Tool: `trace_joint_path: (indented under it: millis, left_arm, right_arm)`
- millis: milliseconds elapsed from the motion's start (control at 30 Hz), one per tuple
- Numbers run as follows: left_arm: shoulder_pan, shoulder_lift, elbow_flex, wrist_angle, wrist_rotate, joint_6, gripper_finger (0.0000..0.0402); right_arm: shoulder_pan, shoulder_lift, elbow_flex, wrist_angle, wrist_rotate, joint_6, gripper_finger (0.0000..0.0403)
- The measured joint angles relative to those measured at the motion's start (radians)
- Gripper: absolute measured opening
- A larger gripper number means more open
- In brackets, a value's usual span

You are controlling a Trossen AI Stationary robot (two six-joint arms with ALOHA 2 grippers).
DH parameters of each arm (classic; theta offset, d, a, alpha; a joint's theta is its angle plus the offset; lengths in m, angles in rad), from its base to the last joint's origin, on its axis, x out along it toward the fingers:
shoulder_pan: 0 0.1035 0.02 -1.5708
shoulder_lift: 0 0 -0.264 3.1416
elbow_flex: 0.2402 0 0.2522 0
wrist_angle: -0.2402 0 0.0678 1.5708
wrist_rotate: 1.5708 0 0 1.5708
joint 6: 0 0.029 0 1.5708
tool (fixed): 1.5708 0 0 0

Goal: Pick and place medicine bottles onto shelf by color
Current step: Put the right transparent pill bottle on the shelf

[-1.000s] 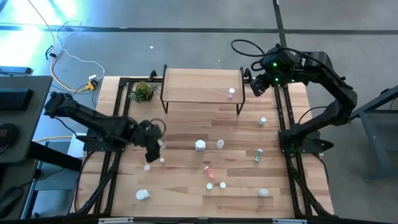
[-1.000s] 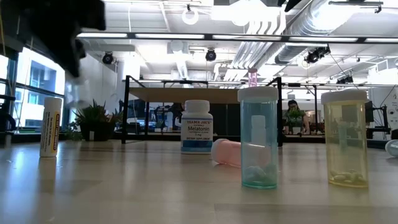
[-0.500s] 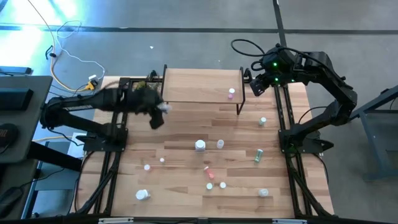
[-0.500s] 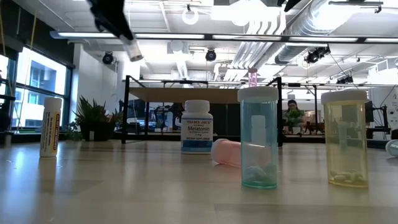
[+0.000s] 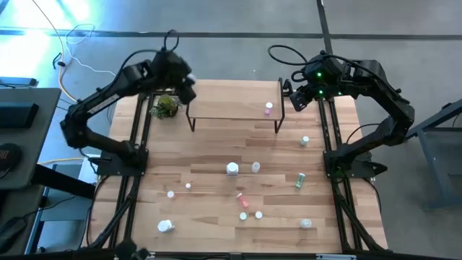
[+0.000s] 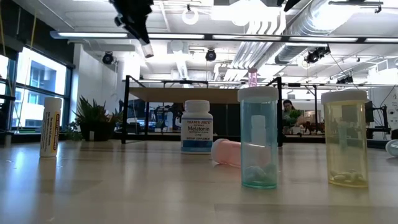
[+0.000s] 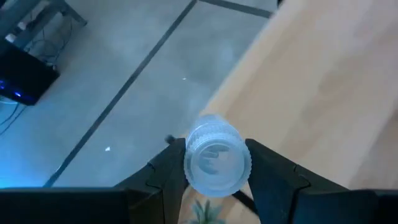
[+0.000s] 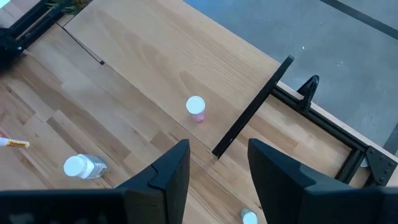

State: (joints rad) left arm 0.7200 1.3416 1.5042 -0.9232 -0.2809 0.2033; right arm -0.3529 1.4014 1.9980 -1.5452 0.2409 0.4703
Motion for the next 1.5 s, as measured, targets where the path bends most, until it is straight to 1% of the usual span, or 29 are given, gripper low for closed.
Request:
trace_joint_path:
  millis: [133, 233, 367, 500, 667, 933, 1133, 1267, 1500]
  left_arm:
    - [0.051, 0.092, 0.084, -0.005, 0.063, -0.026, 0.014]
    - [0.066, 0.154, 0.133, -0.018, 0.102, -0.063, 0.014]
    - [0.073, 0.23, 0.192, -0.095, 0.127, -0.102, 0.014]
    - [0.072, 0.286, 0.208, -0.162, 0.141, -0.122, 0.014]
    - [0.073, 0.334, 0.208, -0.209, 0.172, -0.144, 0.014]
    - [0.072, 0.376, 0.209, -0.286, 0.176, -0.159, 0.014]
    - [0.072, 0.391, 0.209, -0.286, 0.203, -0.167, 0.014]
    - [0.072, 0.404, 0.209, -0.293, 0.248, -0.174, 0.014]
    - [0.072, 0.411, 0.21, -0.29, 0.246, -0.162, 0.0141]
  right_arm:
    - [0.0, 0.0, 0.0, 0.0, 0.0, 0.001, 0.0154]
    - [0.0, 0.0, 0.0, 0.0, 0.0, 0.001, 0.0154]
    - [0.0, 0.0, 0.0, -0.001, 0.003, 0.0, 0.0154]
    - [0.0, 0.0, 0.0, -0.001, 0.047, 0.003, 0.0154]
    - [0.0, 0.0, 0.0, -0.002, 0.048, 0.023, 0.0154]
    - [0.0, 0.0, 0.0, -0.002, 0.048, 0.027, 0.0154]
    - [0.0, 0.0, 0.0, -0.002, 0.048, 0.027, 0.0154]
    - [0.0, 0.0, 0.0, -0.002, 0.048, 0.027, 0.0154]
    - [0.0, 0.0, 0.0, -0.002, 0.048, 0.027, 0.0154]
